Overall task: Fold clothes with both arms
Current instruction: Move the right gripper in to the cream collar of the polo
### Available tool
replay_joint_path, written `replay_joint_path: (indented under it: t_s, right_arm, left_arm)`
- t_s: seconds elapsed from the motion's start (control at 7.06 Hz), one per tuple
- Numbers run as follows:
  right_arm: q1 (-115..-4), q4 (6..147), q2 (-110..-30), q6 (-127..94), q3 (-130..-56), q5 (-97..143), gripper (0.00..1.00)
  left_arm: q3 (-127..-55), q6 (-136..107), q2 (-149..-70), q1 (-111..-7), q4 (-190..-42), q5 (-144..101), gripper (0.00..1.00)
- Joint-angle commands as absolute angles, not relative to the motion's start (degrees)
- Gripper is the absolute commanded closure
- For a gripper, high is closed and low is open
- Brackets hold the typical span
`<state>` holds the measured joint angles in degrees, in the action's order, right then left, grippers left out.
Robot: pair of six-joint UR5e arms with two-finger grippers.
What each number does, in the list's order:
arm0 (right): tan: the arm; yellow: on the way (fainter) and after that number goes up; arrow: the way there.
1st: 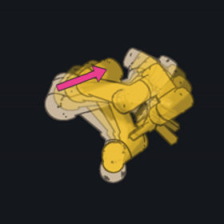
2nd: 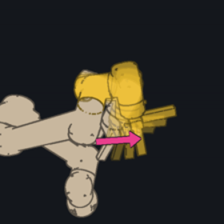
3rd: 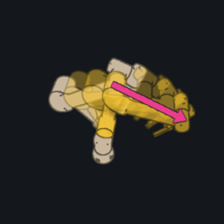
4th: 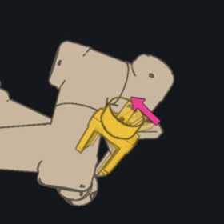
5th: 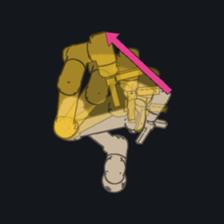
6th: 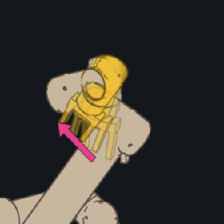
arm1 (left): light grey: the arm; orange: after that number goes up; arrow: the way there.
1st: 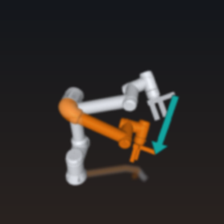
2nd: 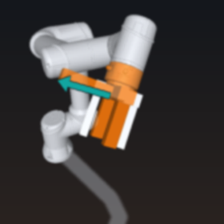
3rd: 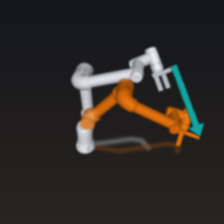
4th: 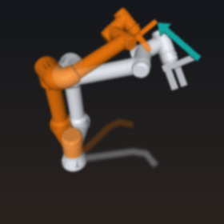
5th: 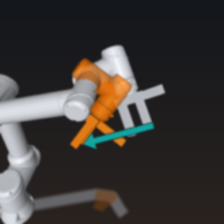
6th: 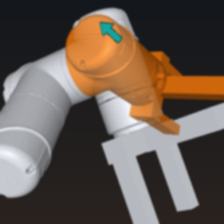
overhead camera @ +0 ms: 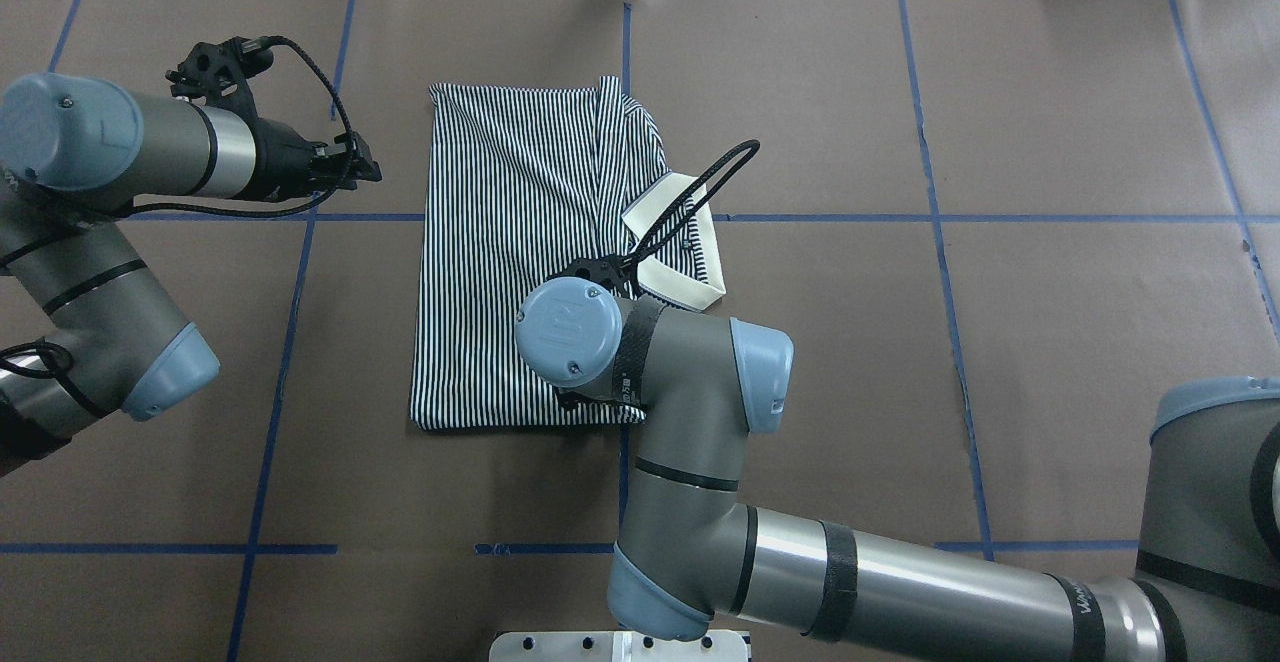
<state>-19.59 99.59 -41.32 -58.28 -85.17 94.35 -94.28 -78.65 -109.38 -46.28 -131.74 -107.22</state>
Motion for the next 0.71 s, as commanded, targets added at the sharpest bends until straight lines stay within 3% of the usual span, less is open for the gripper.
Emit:
replay_joint_path:
  t_s: [0.0,0.42,0.57]
  right_arm:
    - [-19.51,100.46,-46.11,-56.79,-88.48,94.22,0.0]
    - [-22.57,109.14,-54.9,-46.09,-103.4,94.13,0.0]
    - [-23.46,108.72,-58.41,-45.36,-104.06,93.87,0.0]
  left_arm:
    - [-94.39,-78.84,-109.42,-46.06,-131.84,-107.31,0.6]
    - [-94.75,-79.63,-109.51,-45.88,-131.84,-107.31,0.6]
    - [-94.75,-79.72,-109.6,-45.7,-131.84,-107.31,0.6]
